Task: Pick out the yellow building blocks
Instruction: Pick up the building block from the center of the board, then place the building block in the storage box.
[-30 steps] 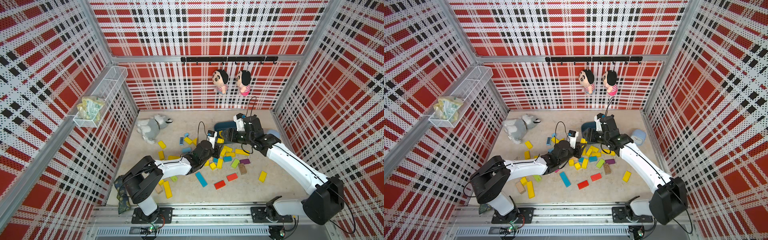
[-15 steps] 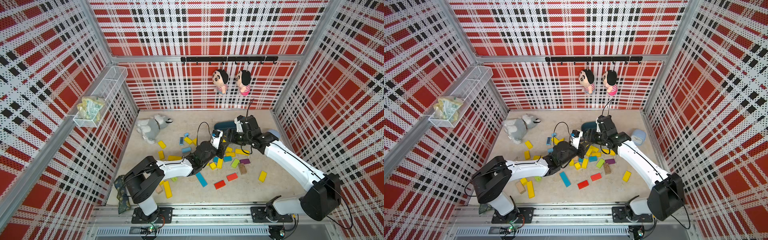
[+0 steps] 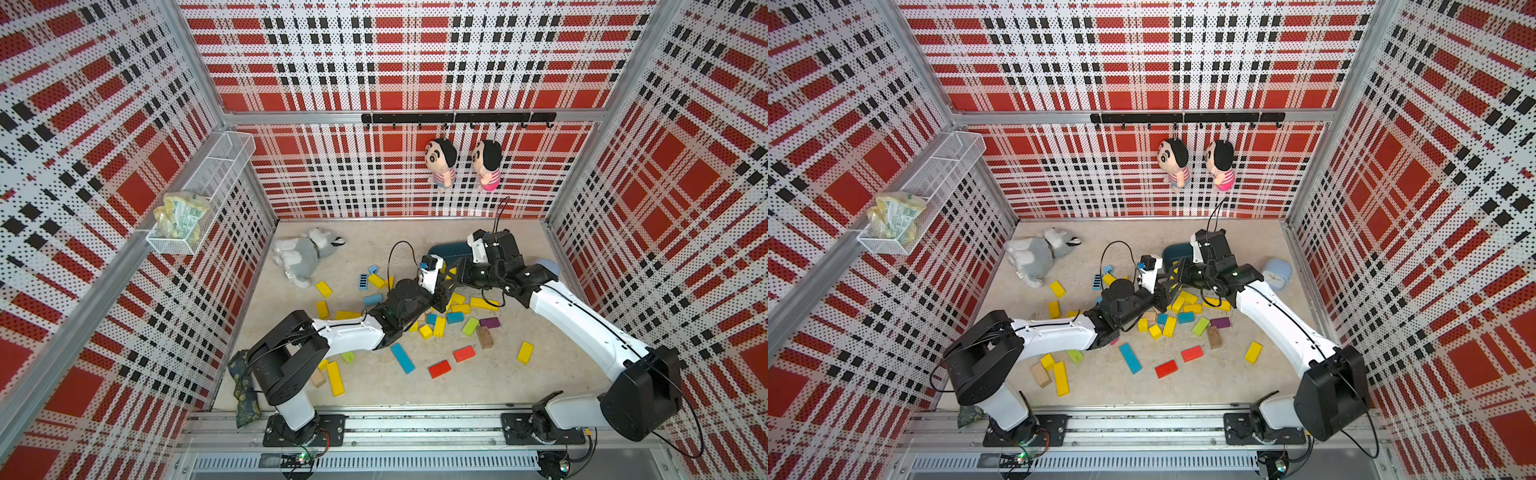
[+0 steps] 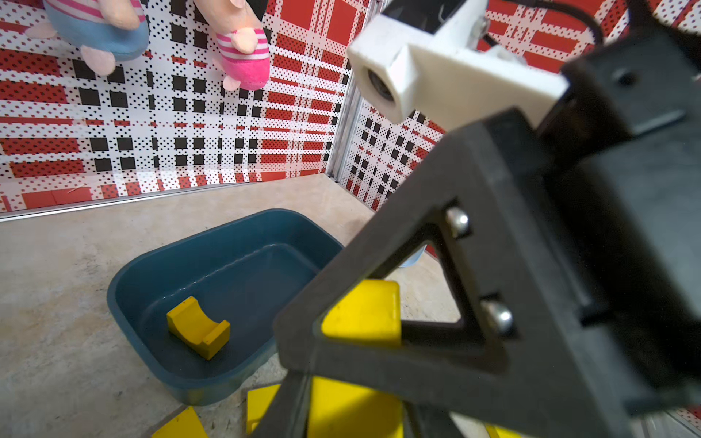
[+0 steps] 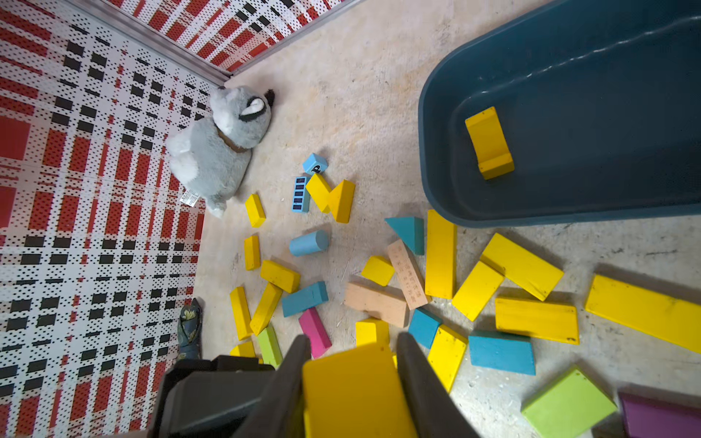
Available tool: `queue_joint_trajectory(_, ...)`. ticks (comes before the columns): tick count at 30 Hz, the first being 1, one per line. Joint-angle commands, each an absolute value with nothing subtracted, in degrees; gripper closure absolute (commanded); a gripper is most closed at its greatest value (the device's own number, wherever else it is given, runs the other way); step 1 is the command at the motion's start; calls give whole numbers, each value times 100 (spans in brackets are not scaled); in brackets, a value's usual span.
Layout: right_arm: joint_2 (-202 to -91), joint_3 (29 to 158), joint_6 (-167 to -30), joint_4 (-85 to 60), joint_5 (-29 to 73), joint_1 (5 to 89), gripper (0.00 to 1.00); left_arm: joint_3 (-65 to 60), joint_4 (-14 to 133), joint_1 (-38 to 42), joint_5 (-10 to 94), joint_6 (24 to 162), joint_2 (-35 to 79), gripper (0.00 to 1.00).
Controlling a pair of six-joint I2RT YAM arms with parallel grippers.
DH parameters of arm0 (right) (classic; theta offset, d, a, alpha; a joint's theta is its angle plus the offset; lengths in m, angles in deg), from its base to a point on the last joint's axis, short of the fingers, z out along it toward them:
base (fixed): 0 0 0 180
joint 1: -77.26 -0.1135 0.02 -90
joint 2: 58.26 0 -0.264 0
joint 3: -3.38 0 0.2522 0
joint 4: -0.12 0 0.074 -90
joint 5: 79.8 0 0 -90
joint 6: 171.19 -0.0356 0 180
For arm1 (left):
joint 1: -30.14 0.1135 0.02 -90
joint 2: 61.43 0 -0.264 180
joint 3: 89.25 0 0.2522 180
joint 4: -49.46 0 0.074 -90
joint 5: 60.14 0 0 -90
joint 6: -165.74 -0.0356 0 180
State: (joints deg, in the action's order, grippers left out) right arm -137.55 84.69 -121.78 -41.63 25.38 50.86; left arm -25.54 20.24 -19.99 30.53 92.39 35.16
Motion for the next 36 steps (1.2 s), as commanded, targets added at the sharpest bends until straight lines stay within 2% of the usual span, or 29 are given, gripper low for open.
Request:
queue_joint_trajectory(1, -13744, 8461, -12274, -3922, 2716, 5056, 85, -2532, 1734, -1935, 3339, 9288, 3544, 86)
queue_joint_trajectory(3, -13801, 8520, -12262, -3915, 2676, 5060, 88, -2539, 1730, -1885, 3382, 9338, 3551, 43)
queue_joint_trajectory(4, -13831, 8563, -12239, -3927, 2605, 5070, 89, -2568, 1730, -1858, 3335, 9340, 3522, 26)
queue_joint_trajectory(5, -13870, 8615, -12209, -3939, 2483, 5091, 90, -2628, 1727, -1832, 3223, 9333, 3474, 16)
queue_joint_trajectory(8, -14068, 8736, -12136, -3918, 2005, 5357, 93, -2874, 1721, -1732, 2929, 9258, 3239, 3)
queue_joint_trajectory(12, -14805, 9214, -11747, -4081, 1235, 5753, 96, -3362, 1715, -1531, 2617, 9347, 2815, 2)
queue_joint_trajectory(19, -17000, 11432, -10516, -5590, 479, 5663, 96, -4356, 2202, -836, 1577, 10740, 1804, 1)
queue_joint_trajectory(23, -17719, 12065, -10177, -6130, -128, 5649, 96, -4615, 2767, -567, 1377, 11341, 1388, 3)
queue_joint_trajectory(31, -18624, 12679, -10133, -6229, 84, 5645, 89, -4506, 4027, -173, 1149, 11993, 1101, 6)
queue_joint_trajectory(36, -18903, 12770, -10208, -6107, 80, 5657, 80, -4258, 4756, 103, 1184, 12215, 1132, 7)
